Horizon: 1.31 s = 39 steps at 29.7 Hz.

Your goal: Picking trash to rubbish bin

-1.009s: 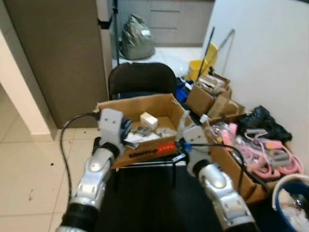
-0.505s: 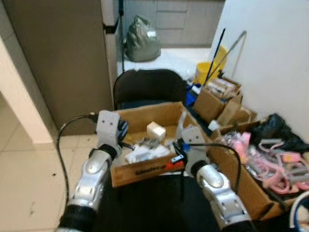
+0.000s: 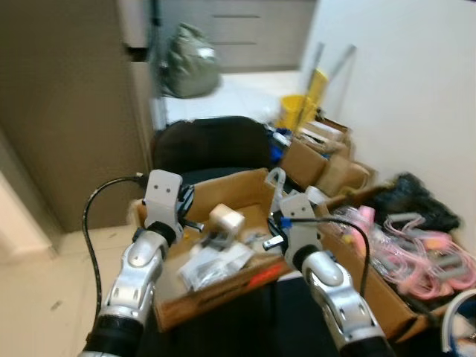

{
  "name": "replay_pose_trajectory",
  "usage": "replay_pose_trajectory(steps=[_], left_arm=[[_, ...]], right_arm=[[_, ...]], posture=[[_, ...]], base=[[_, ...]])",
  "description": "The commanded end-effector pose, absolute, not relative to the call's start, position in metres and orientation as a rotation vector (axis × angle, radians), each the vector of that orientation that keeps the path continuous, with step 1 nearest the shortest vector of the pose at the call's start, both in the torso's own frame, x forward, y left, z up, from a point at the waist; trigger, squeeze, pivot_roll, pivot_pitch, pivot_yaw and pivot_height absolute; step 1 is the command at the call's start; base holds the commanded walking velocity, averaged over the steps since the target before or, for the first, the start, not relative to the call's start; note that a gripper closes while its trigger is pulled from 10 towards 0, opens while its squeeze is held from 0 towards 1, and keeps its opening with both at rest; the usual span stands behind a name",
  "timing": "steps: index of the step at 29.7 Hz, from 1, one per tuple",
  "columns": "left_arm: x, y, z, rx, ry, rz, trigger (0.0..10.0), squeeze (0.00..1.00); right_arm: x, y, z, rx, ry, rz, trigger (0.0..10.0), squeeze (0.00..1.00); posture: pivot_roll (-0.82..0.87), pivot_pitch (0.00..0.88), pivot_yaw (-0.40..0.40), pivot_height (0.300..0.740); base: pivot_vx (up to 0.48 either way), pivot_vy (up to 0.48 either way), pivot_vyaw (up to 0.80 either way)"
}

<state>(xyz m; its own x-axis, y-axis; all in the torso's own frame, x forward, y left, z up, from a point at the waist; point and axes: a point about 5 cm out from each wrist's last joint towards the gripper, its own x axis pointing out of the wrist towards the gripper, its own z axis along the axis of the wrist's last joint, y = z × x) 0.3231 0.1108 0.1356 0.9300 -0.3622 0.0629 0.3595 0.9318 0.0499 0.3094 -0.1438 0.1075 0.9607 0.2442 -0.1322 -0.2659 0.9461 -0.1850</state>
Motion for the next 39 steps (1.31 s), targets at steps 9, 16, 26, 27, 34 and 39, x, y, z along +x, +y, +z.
replay_pose_trajectory(steps=[9,16,26,27,34,39], left_arm=[[0.314,0.113,0.110,0.173,0.082,-0.453,10.0,0.00],[0.303,0.113,0.089,0.251,0.226,-0.581,10.0,0.00],[0.283,0.104,0.077,0.203,0.377,-0.838,10.0,0.00],[0.281,0.103,0.077,0.196,0.392,-0.857,10.0,0.00],[0.275,0.104,0.075,0.195,0.440,-0.895,10.0,0.00],[0.276,0.105,0.076,0.209,0.446,-0.885,10.0,0.00]], right_arm=[[0.307,-0.134,0.100,-0.211,0.119,0.296,10.0,0.00],[0.310,-0.133,0.092,-0.243,0.162,0.325,10.0,0.00],[0.319,-0.117,0.076,-0.299,0.216,0.489,10.0,0.00],[0.320,-0.115,0.077,-0.292,0.213,0.499,10.0,0.00],[0.324,-0.102,0.078,-0.242,0.197,0.579,10.0,0.00],[0.327,-0.098,0.076,-0.204,0.190,0.564,10.0,0.00]], posture=[[-0.07,0.027,-0.033,0.740],[-0.07,0.024,-0.036,0.740],[-0.07,0.032,-0.036,0.740],[-0.07,0.031,-0.037,0.740],[-0.06,0.037,-0.041,0.740],[-0.06,0.042,-0.038,0.740]], base=[[0.000,0.000,0.00],[0.000,0.000,0.00],[0.000,0.000,0.00],[0.000,0.000,0.00],[0.000,0.000,0.00],[0.000,0.000,0.00]])
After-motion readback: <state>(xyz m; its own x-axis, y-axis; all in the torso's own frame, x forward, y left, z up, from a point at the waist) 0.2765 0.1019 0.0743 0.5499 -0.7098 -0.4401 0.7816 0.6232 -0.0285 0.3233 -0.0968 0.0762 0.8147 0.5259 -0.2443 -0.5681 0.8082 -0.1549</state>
